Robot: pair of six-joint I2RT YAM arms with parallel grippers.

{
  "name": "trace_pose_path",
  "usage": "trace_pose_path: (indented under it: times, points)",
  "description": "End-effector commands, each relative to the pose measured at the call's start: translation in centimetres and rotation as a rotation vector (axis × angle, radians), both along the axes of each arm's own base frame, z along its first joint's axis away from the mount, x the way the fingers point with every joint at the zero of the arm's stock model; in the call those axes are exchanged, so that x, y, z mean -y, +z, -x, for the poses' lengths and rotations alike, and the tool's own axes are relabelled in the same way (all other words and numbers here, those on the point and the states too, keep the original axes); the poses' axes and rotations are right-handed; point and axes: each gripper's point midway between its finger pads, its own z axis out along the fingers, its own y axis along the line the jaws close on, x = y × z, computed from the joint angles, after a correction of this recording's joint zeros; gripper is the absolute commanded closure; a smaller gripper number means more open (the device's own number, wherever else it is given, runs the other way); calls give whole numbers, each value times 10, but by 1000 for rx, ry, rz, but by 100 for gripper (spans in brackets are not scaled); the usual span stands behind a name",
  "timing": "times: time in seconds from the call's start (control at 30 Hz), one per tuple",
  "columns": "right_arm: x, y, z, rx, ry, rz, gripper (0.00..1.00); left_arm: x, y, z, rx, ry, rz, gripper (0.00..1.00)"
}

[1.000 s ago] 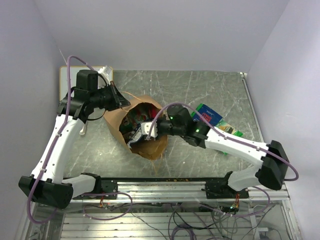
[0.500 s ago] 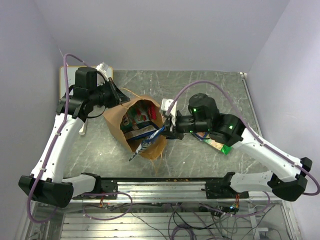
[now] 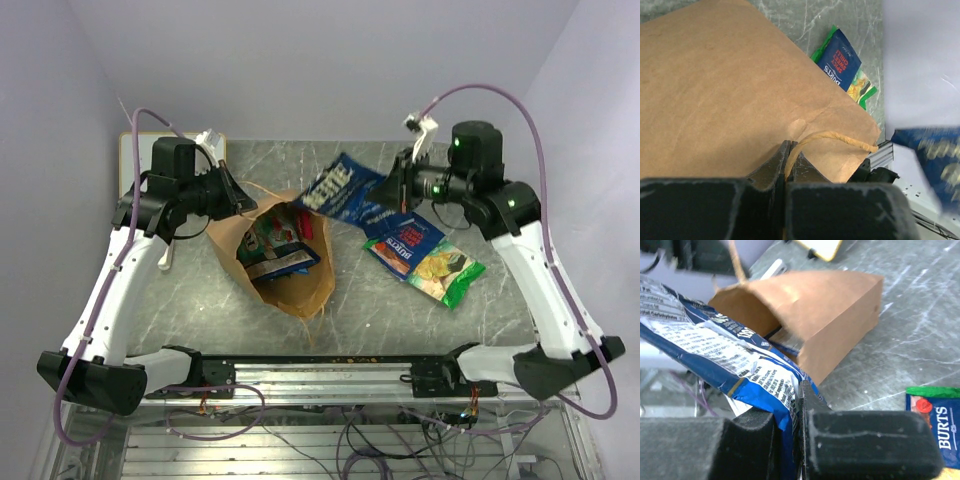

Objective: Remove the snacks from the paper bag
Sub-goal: Take out the snack from the paper bag, then place the snack at the center of the board.

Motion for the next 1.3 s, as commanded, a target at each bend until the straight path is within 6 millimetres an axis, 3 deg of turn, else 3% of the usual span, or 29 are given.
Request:
trace_pose_path:
  times: [0.0,0.17,0.37,0.47,0.6,1.0,1.27]
  points:
    - [17,9,-54,-138,-179,-95,100,-2,4,5,37,-37,-45,93]
    - [44,-33,-115,-264,-398,-143,100,1,4,5,61,-81,-47,93]
    - [72,-87,-150,-349,-642,-133,100,5,10,4,69,-127,-60,93]
    - [85,-119,-150,-384,-735,-114,100,11,18,8,72,-172,-35,93]
    - [101,-147,-151,-380,-822,-89,100,19,16,11,73,-202,13,93]
    - [134,-180,-174,-393,-1076,-212,100,30,13,15,64,-249,41,93]
    - [146,-217,-164,-409,-1174,-269,100,35,14,16,76,-271,19,93]
